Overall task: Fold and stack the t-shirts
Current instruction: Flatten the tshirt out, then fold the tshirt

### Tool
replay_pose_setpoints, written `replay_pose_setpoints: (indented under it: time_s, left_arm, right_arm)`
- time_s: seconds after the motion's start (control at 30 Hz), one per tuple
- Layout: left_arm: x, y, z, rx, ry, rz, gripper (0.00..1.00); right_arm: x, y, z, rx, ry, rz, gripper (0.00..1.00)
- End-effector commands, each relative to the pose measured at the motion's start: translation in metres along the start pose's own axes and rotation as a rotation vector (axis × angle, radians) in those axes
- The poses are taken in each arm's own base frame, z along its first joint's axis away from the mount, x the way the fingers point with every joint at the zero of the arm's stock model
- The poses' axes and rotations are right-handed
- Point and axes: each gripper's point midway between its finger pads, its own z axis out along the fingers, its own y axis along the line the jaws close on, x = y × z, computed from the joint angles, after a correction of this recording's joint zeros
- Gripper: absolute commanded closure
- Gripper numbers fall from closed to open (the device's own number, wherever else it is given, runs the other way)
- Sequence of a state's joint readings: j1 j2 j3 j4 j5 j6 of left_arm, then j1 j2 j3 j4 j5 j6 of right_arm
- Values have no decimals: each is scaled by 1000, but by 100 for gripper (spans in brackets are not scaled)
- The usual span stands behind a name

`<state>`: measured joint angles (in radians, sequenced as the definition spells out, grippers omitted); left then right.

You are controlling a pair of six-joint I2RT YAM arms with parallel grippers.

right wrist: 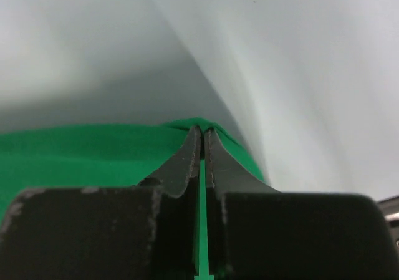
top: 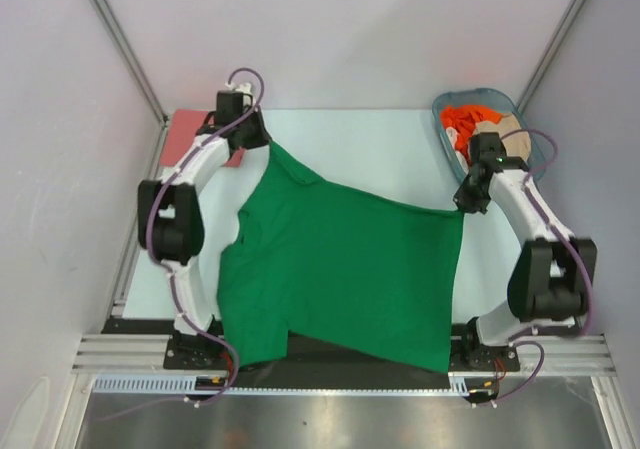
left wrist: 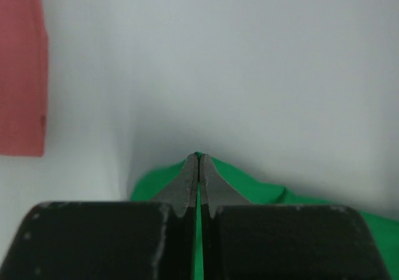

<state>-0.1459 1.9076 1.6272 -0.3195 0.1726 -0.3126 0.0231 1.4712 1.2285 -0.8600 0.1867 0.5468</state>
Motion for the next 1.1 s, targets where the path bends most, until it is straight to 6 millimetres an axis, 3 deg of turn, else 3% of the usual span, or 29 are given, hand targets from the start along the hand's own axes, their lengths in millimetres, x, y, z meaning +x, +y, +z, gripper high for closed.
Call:
replay_pose_setpoints:
  time_s: [0.0,0.03,0.17,0.37,0.47,0.5,0.53,0.6,0.67,0.7,0.77,0.97,1.0,1.07]
  left_arm:
    - [-56,-25,19,133,-163,50,100]
    - [-54,-25,33,147,-151,36,100]
    - [-51,-25,56,172,-151,11,100]
    - [-56,-23,65,165,-148,-23,100]
    - [-57,-19,57,136,-130,-61,100]
    - [-61,-20,47,124,-139,-72,100]
    - [-48,-17,44,111,-102,-112,100]
    - [-42,-24,30,134,-70,-129,100]
    - [-13,-22,22,122,18,-168,100]
    - [-15,-25,5,122,16,-185,100]
    - [16,-16,-7,71,101,-215,100]
    - [56,1,-70,-42,185,-221,100]
    - [70,6,-78,-57,218,-230,100]
    - [69,6,-98,-58,192,-218,100]
  right_arm:
    - [-33,21,36,-41,-104,-42,100]
    - [-33,21,44,-30,-98,-50,100]
    - [-49,27,56,-14,-128,-78,100]
    - [-56,27,69,18,-98,-123,100]
    - [-61,29,65,14,-100,-150,100]
    - [-62,29,60,9,-96,-157,100]
    - [-65,21,59,15,-83,-139,100]
    - [-49,23,52,-20,-10,-147,100]
    - [-36,22,44,-44,36,-149,100]
    - [-27,16,41,-26,64,-155,100]
    - [-20,10,29,-31,69,-155,100]
    - [14,0,0,-85,149,-156,100]
    - [17,-3,-2,-86,149,-168,100]
    - [23,-6,-3,-91,166,-180,100]
